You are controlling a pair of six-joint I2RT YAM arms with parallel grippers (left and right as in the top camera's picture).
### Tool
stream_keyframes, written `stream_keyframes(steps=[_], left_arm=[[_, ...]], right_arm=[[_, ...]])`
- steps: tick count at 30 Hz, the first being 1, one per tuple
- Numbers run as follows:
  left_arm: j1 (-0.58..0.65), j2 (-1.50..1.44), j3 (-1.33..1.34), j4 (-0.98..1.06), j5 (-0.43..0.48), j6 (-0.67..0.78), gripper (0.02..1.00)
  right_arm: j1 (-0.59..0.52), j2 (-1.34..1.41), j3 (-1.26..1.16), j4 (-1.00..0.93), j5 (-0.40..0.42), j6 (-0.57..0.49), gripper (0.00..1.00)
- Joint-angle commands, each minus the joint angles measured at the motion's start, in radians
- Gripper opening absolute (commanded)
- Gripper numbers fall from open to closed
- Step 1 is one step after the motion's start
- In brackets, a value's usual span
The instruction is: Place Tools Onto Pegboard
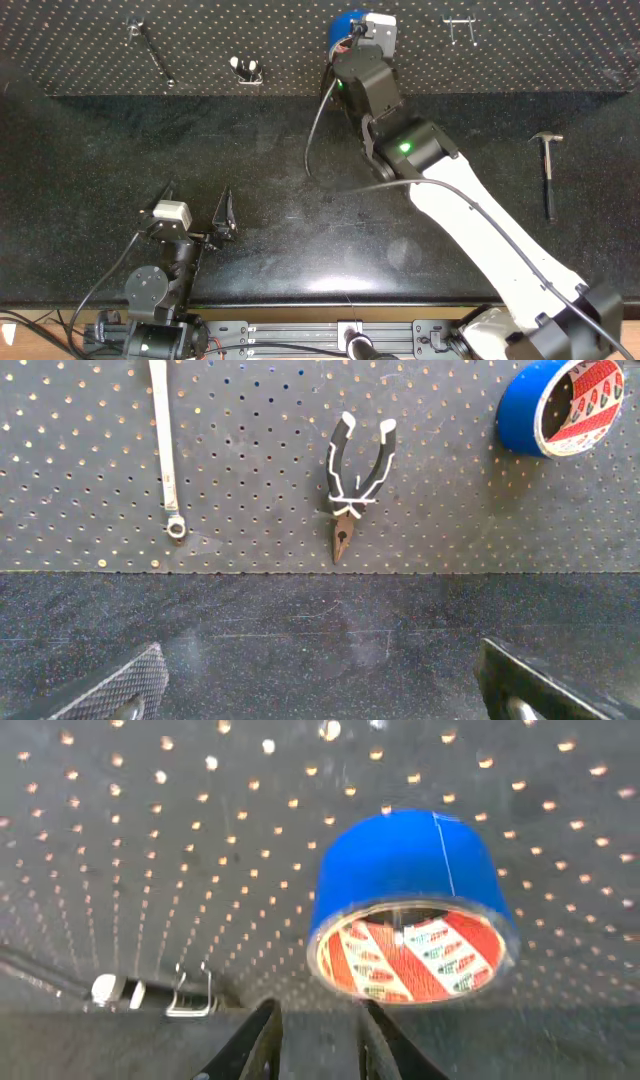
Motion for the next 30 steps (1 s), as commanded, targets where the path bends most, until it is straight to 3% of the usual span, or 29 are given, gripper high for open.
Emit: stream_keyframes(steps=[1,5,10,16,20,23,27,30], left_arm=[[0.002,-0.012,-0.001,-0.008,-0.01,0.013,0.993],[0.002,-0.012,-0.001,-0.008,-0.01,0.013,0.993],[0.002,-0.012,-0.001,-0.008,-0.01,0.013,0.993],[0.002,-0.012,-0.001,-0.008,-0.01,0.013,0.993],[0.002,-0.012,-0.001,-0.008,-0.01,0.013,0.993],[0.002,-0.012,-0.001,-0.008,-0.01,0.013,0.993],[0.002,-0.012,-0.001,-0.008,-0.01,0.013,0.993],[0.002,-0.012,-0.001,-0.008,-0.01,0.013,0.993]], right_arm=[[0.024,-0.109,-0.001,-0.092,-0.005,0.004,0.27],[0.024,-0.212,-0.042,-0.217,0.027,0.004,0.27],[0.012,-0.381,-0.174,-0.233,0.138,0.005,0.27],[-0.114,-0.515,-0.322,-0.246,0.132,0.082,0.27],[-0.38,-0.57,-0.346,-0.447,0.111,0.123,0.27],[-0.568,-0.567,-0.346,-0.554,0.029,0.108,0.27],[-0.799,-0.483,-0.346,-0.67,-0.115,-0.029,0.27],[-0.863,-0.401,-0.341,-0.714,-0.115,-0.134,0.272]])
